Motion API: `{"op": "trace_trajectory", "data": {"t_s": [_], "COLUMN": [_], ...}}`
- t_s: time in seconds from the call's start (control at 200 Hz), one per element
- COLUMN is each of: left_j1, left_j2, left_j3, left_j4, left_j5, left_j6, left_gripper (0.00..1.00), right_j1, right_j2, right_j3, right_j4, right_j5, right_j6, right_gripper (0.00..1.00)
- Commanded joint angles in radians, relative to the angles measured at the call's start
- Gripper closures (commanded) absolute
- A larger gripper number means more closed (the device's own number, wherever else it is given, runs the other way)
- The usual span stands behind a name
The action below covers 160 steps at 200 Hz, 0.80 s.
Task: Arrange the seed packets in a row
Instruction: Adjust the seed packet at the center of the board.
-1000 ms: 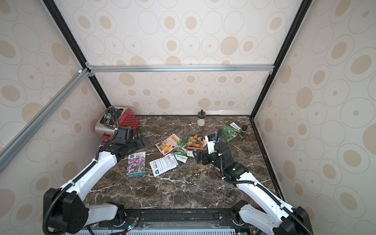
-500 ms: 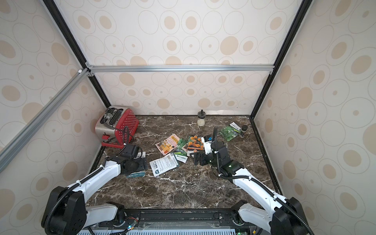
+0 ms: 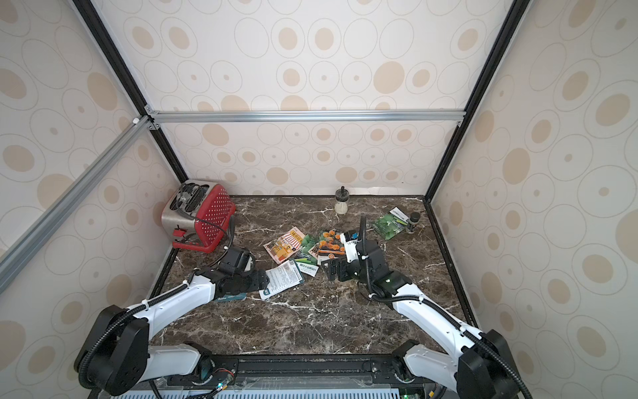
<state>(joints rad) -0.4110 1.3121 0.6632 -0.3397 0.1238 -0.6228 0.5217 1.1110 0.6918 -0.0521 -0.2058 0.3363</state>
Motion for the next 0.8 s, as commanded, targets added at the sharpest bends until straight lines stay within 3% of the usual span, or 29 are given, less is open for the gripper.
{"op": "trace_trajectory", "data": {"t_s": [0.0,0.26,0.561,0.796], "left_j1": [-0.002,-0.002,-0.002,0.019], "left_j2": [0.026,0.093,0.112,0.128], "left_j3": [-0.013,-0.029,-0.005,-0.003], "left_j4": [0.026,0.031,-0.060,-0.063], "left_j5": [0.023,-0.024,-0.167,-0.192], "left_j6": [0.020,0.002,-0.025,-0.032], "left_gripper": [0.16,0.16,0.16,0.16], "right_j1": [-0.002,-0.002,-0.002,-0.002], "right_j2": [0.006,-0.003,0.002,0.003], "right_j3": [0.026,0.024,0.029,0.028], "right_j4": [0.014,0.013,0.002,0.001], "right_j5": [0.007,0.009,0.011,0.014], "right_j6": [0.005,0.007,0.003,0.000], "right_gripper": [0.01,0.01,0.01,0.01]}}
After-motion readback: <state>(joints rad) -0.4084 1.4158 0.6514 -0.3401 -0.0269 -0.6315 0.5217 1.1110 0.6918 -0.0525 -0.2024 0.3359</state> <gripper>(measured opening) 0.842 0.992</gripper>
